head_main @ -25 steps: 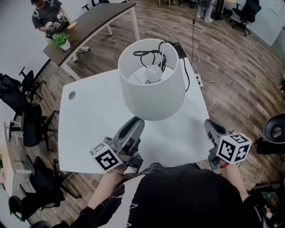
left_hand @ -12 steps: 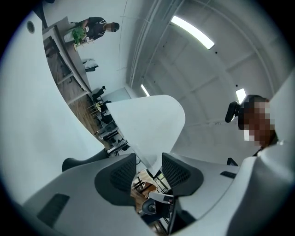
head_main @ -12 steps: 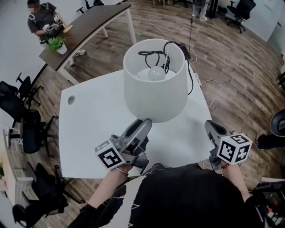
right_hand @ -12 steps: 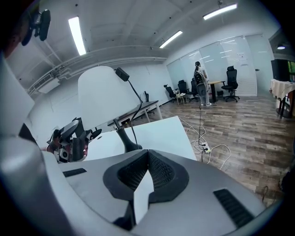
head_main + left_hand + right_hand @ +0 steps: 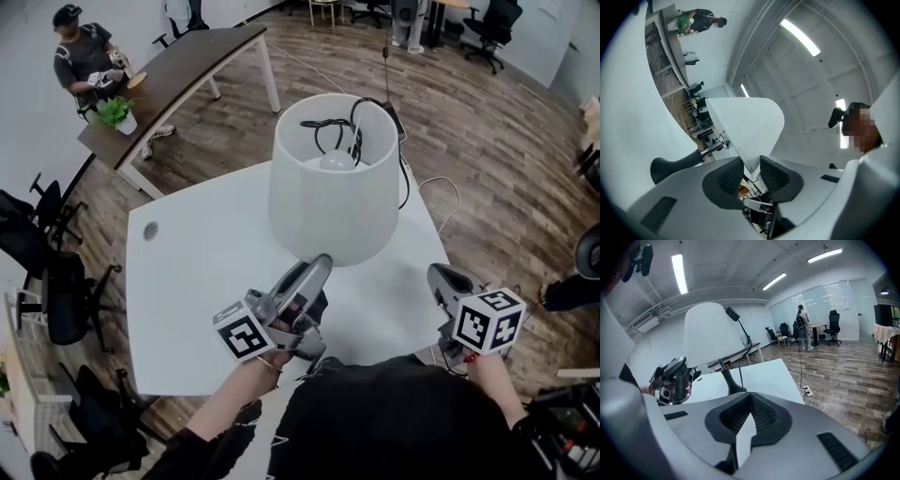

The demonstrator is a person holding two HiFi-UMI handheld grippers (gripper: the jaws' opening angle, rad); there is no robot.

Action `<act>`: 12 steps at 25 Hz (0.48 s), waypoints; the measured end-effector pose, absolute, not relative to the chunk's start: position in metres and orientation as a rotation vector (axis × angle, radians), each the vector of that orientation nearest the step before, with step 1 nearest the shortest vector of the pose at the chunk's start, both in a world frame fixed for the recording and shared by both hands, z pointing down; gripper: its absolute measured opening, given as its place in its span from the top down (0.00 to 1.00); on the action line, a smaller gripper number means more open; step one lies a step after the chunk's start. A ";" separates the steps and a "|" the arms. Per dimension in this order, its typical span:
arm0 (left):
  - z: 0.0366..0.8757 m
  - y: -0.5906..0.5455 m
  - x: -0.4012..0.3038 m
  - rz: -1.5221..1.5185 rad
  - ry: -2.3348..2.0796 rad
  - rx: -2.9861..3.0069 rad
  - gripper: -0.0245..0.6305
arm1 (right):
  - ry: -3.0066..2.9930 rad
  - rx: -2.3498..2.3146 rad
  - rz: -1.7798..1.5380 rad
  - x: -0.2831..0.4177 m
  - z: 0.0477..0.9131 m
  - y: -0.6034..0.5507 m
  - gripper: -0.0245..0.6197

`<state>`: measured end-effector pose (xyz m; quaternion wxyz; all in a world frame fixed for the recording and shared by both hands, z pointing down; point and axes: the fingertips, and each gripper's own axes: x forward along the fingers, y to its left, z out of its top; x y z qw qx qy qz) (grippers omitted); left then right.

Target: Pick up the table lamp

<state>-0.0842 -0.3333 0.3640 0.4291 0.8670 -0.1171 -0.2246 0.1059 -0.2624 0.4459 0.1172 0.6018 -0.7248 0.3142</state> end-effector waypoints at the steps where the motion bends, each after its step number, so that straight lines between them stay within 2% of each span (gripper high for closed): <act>1: 0.363 -0.335 -0.083 -0.564 -0.290 2.166 0.78 | -2.119 1.761 0.922 0.104 0.447 -0.263 0.94; 12: 0.347 -0.361 -0.079 -0.620 -0.281 2.151 0.82 | -2.118 1.708 0.927 0.102 0.451 -0.269 0.94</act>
